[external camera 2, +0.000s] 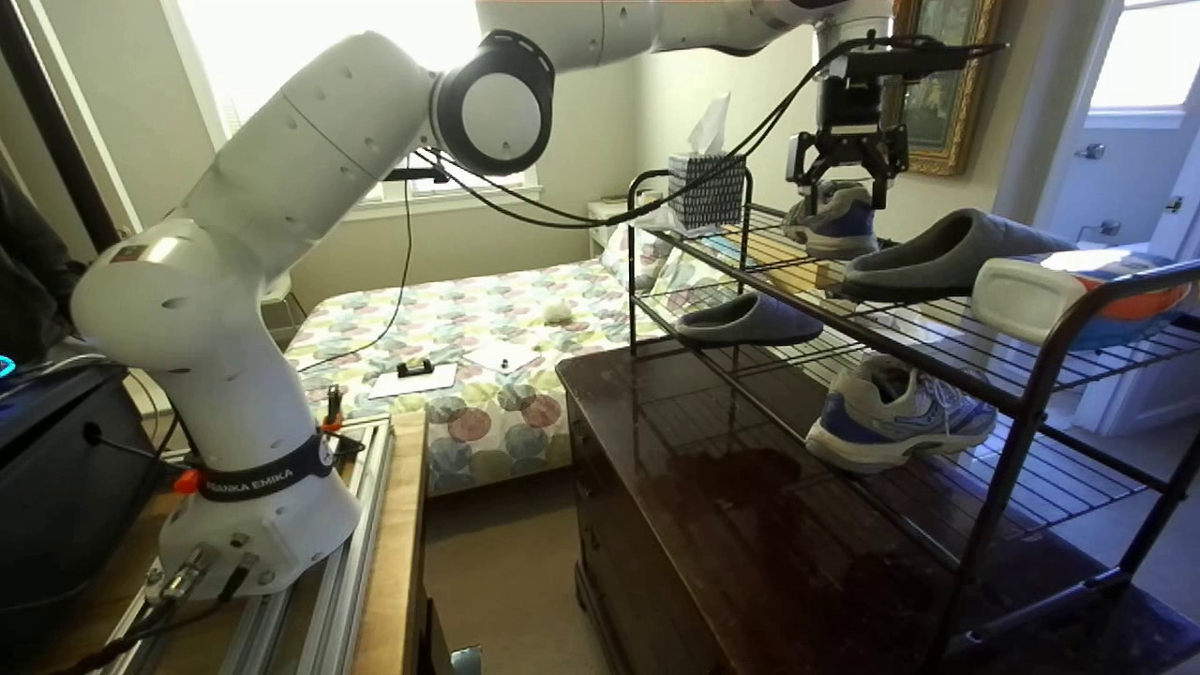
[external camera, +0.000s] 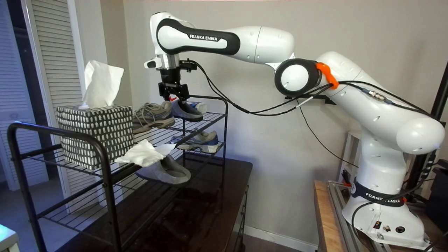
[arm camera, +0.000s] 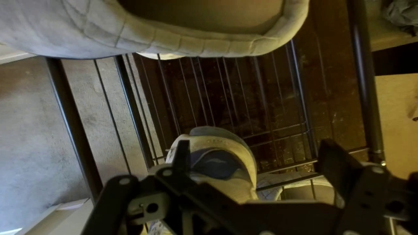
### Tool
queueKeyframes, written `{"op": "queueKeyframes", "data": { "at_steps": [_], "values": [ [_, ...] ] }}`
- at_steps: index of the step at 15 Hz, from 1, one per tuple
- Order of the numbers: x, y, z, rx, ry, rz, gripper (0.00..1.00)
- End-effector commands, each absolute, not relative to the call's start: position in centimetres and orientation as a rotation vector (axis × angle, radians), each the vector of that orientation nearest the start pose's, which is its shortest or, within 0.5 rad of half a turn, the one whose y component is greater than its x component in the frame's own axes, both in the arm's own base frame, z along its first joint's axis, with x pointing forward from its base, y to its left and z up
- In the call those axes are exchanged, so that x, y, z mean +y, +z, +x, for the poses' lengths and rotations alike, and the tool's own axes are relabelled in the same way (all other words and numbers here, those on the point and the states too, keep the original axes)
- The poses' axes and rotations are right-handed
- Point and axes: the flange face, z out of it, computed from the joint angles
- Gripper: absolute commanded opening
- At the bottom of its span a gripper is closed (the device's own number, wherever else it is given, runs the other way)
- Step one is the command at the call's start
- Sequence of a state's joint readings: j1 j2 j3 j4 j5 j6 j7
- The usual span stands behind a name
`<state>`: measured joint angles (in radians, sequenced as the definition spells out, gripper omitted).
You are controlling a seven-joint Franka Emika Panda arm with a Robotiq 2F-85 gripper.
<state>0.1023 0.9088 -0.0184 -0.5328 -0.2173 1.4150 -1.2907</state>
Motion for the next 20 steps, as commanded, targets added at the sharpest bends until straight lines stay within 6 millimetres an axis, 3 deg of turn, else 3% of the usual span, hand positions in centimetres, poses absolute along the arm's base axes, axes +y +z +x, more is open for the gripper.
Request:
{"op": "queueKeyframes", "data": {
  "at_steps": [1, 5, 12, 13, 14, 16, 20],
  "values": [
    [4.9, 49.1, 75.2, -1.901, 0.239, -2.72, 1.0],
    [5.8, 49.0, 76.3, -1.7, 0.089, -2.898, 1.0],
    [6.9, 48.6, 77.6, -1.732, -0.07, -2.922, 1.0],
    [6.8, 48.5, 77.6, -1.727, -0.07, -2.922, 0.95],
    [6.7, 48.5, 77.7, -1.728, -0.073, -2.923, 0.74],
    [6.8, 48.4, 77.7, -1.731, -0.063, -2.925, 0.68],
    [6.7, 48.5, 77.4, -1.743, -0.025, -2.926, 0.42]
  ]
}}
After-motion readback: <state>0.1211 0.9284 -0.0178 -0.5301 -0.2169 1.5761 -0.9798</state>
